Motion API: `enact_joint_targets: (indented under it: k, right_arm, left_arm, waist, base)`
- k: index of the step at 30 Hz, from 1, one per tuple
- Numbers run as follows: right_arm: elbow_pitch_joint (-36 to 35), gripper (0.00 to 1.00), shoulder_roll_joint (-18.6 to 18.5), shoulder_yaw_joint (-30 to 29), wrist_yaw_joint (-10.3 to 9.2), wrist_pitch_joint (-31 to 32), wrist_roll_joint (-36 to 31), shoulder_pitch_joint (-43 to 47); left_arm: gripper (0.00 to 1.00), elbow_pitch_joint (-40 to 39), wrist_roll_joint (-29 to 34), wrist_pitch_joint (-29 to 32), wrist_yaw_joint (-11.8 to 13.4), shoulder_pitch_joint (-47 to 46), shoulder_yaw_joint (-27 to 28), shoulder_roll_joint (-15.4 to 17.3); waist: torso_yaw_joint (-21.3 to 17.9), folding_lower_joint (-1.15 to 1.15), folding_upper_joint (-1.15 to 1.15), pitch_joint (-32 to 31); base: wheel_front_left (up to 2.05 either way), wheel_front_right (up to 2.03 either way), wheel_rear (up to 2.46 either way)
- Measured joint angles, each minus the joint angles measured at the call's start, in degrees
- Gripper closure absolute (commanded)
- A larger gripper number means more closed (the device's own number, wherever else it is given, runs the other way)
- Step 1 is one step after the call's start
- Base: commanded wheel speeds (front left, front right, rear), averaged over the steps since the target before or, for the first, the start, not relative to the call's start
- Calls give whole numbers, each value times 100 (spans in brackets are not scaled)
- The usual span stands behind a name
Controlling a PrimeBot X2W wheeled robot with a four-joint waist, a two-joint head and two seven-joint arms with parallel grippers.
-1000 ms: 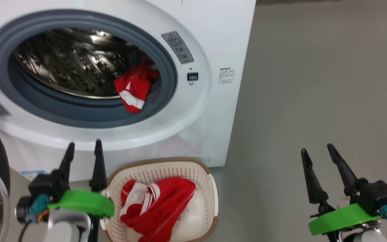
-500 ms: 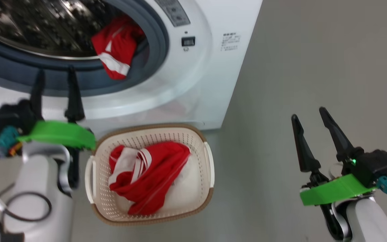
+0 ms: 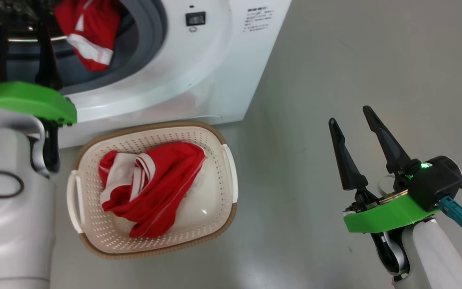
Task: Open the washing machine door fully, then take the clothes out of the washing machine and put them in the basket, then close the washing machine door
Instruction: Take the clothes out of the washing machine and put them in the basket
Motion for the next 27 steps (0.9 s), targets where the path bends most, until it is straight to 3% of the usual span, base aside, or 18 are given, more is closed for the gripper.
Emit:
enact_joint_targets:
  k: [8, 27]
  right_arm:
    - [-4, 0, 8, 7, 0, 0, 7, -27]
    - [76, 0, 19, 344, 0, 0, 219, -107]
  left_arm:
    - [0, 892, -223, 104, -270, -846, 29, 19]
    - [0, 2325, -645, 2056, -494, -1790, -87, 275]
  waist:
    - [-192, 0, 0, 254]
    - [-588, 0, 0, 361]
  base:
    - [0, 0, 0]
    - [0, 0, 0]
